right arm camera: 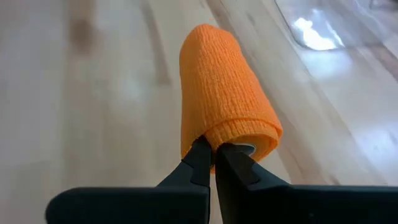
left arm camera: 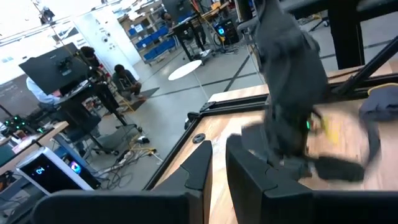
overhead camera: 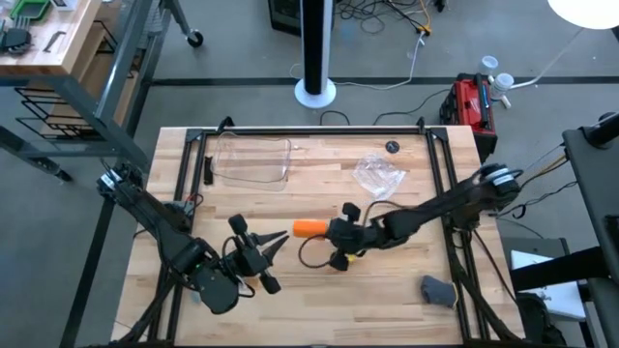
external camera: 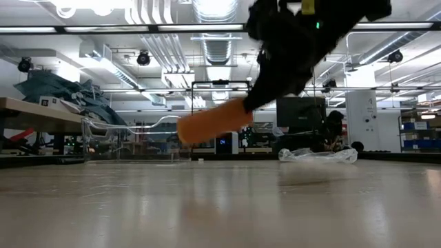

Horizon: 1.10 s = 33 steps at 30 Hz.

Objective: Roll bandage
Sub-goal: Roll the orange bandage, then open the transparent zip bag

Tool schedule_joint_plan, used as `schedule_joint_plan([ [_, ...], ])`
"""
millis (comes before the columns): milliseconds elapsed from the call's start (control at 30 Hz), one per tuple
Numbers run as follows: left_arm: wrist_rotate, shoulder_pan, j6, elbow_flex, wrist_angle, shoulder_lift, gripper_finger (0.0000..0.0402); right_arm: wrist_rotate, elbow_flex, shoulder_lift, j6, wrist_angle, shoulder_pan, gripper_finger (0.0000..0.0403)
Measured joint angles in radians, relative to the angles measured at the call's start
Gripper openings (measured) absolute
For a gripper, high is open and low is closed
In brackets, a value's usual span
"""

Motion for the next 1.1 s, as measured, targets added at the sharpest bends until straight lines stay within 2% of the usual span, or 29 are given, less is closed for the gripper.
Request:
schedule_joint_plan([
  [200, 0.001, 0.000, -0.026, 0.000, -0.029, 0.000, 0.0036, 0.017, 0.010, 0.112, -0.003, 0.000, -0.006, 0.0000],
  [367, 0.001, 0.000, -0.051, -0.002, -0.055, 0.001, 0.0036, 0.007, 0.013, 0.135, -0.010, 0.002, -0.011, 0.0011],
  [433, 0.001, 0.000, -0.054, -0.005, -0.055, 0.001, 0.0036, 0.003, 0.013, 0.133, -0.011, 0.002, -0.011, 0.0032],
  [567, 0.001, 0.000, -0.067, -0.014, -0.057, 0.001, 0.0036, 0.000, 0.013, 0.120, 0.005, -0.010, -0.011, 0.0099],
  [767, -0.002, 0.001, -0.077, -0.031, -0.055, 0.001, 0.0036, -0.030, 0.013, 0.088, 0.068, -0.120, -0.011, 0.0184],
  [967, -0.003, 0.005, -0.081, -0.044, -0.055, 0.001, 0.0036, -0.115, 0.013, 0.037, 0.164, -0.326, -0.008, 0.0228],
  [1100, -0.002, 0.019, -0.112, -0.053, -0.057, 0.000, 0.0036, -0.107, 0.013, -0.017, 0.177, -0.494, -0.008, 0.0241],
])
